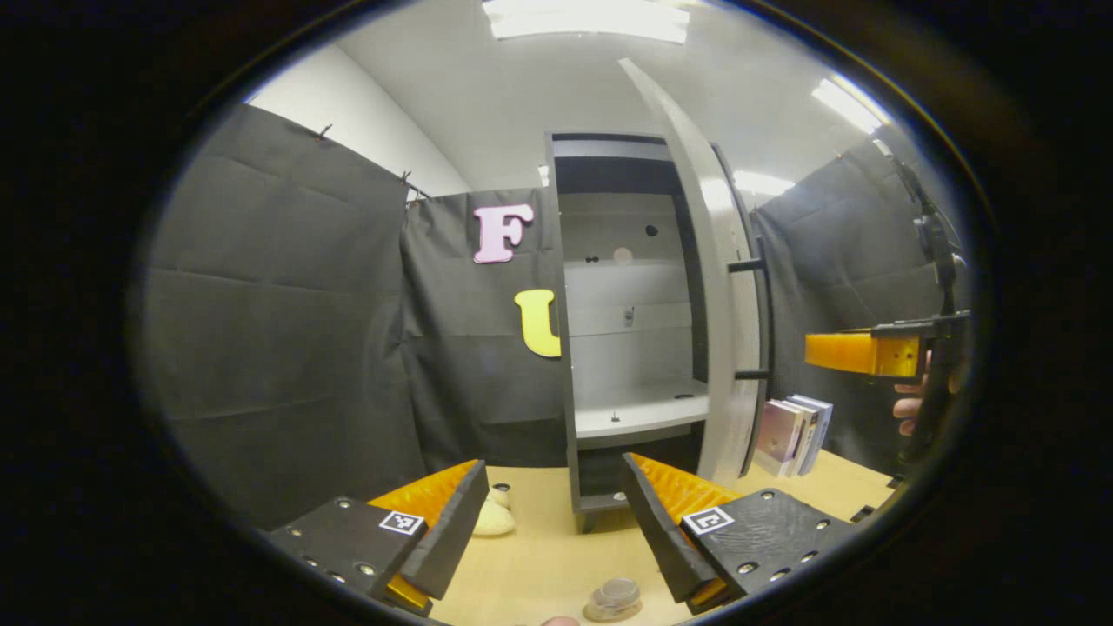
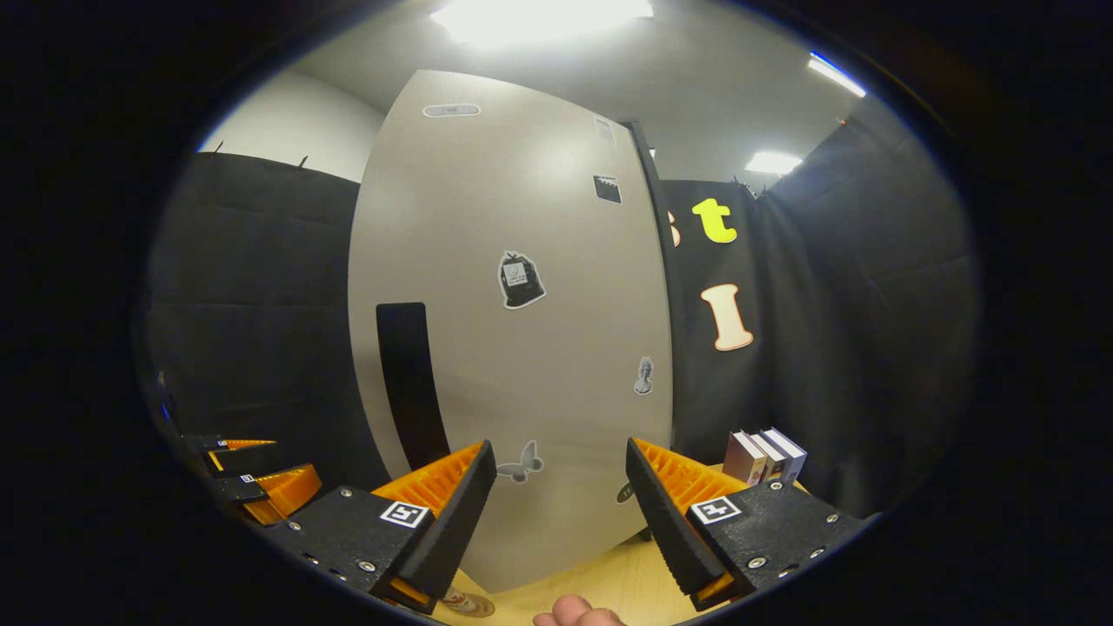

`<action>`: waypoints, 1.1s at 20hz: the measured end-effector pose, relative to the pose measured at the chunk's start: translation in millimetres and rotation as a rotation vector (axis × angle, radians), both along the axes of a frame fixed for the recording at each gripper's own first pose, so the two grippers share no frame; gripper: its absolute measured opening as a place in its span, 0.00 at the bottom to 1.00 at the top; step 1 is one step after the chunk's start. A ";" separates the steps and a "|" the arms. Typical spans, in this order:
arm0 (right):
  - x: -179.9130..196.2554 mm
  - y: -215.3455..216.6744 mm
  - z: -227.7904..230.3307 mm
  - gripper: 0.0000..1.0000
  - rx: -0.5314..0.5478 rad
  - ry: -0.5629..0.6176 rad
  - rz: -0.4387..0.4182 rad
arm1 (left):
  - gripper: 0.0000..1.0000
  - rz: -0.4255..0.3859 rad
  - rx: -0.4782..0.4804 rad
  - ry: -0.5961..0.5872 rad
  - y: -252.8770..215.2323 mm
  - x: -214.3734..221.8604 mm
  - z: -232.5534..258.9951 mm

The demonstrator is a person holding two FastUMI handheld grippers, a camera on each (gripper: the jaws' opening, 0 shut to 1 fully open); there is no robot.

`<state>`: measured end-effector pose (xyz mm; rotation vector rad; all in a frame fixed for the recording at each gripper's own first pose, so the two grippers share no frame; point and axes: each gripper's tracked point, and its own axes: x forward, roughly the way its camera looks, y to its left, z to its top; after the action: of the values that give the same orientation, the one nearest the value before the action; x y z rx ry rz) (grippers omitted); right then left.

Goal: Open the cabinet door with the right hand, grasp the bottle in the cabinet with the left hand and place it on the coaster, then close the cabinet door with the right hand.

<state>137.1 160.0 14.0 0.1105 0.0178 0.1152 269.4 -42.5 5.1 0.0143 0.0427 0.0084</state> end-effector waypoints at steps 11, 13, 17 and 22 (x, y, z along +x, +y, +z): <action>-3.0 -31.5 -7.8 0.94 0.005 0.017 -0.082 | 0.92 -0.036 0.011 -0.022 -6.0 7.5 1.8; -5.3 -31.4 -7.3 0.93 0.008 0.012 -0.081 | 0.89 -0.045 0.009 -0.031 -8.5 8.6 4.5; -11.7 -36.0 -6.0 0.93 -0.007 0.000 -0.090 | 0.92 -0.064 0.005 -0.042 -9.8 10.7 8.2; -19.3 -37.2 -8.2 0.94 0.002 0.007 -0.105 | 0.89 -0.078 0.008 -0.078 -10.4 12.5 18.7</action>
<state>117.8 122.9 5.8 0.1141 0.0190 0.0104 281.9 -52.9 23.8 0.0231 -0.0359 -0.0685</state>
